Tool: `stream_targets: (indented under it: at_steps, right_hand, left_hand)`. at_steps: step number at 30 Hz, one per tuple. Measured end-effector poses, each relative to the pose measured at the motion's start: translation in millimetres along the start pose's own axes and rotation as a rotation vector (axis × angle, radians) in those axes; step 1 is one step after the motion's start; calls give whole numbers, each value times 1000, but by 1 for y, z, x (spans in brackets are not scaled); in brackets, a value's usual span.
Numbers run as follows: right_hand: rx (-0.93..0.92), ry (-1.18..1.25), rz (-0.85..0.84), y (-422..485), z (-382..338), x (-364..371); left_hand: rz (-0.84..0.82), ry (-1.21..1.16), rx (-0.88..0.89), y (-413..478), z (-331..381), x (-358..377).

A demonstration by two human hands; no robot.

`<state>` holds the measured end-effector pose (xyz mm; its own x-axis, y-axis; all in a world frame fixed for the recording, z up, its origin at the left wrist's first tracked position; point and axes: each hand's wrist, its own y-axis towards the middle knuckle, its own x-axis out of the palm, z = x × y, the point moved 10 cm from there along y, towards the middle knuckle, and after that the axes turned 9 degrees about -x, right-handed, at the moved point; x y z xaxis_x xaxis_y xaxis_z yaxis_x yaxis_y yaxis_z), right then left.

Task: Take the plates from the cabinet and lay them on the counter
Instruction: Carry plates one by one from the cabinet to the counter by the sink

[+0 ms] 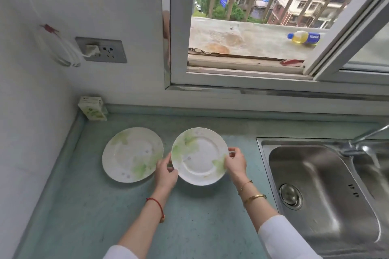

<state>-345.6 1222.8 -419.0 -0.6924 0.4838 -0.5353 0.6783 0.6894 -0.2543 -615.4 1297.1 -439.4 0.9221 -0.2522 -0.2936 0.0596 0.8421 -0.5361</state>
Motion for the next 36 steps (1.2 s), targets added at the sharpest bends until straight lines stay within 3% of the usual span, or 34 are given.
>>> stream_targets:
  at_steps: [22,31,36]
  right_hand:
    - [-18,-28,-114,26,7,24]
    - [-102,90,-1,-24,-30,-3]
    - [-182,259,-129,-89,-60,-7]
  left_hand:
    - [-54,24,-85,24,-8,16]
    - [18,-53,-25,-20,5,-17]
    - [38,-131,93,-79,15,-56]
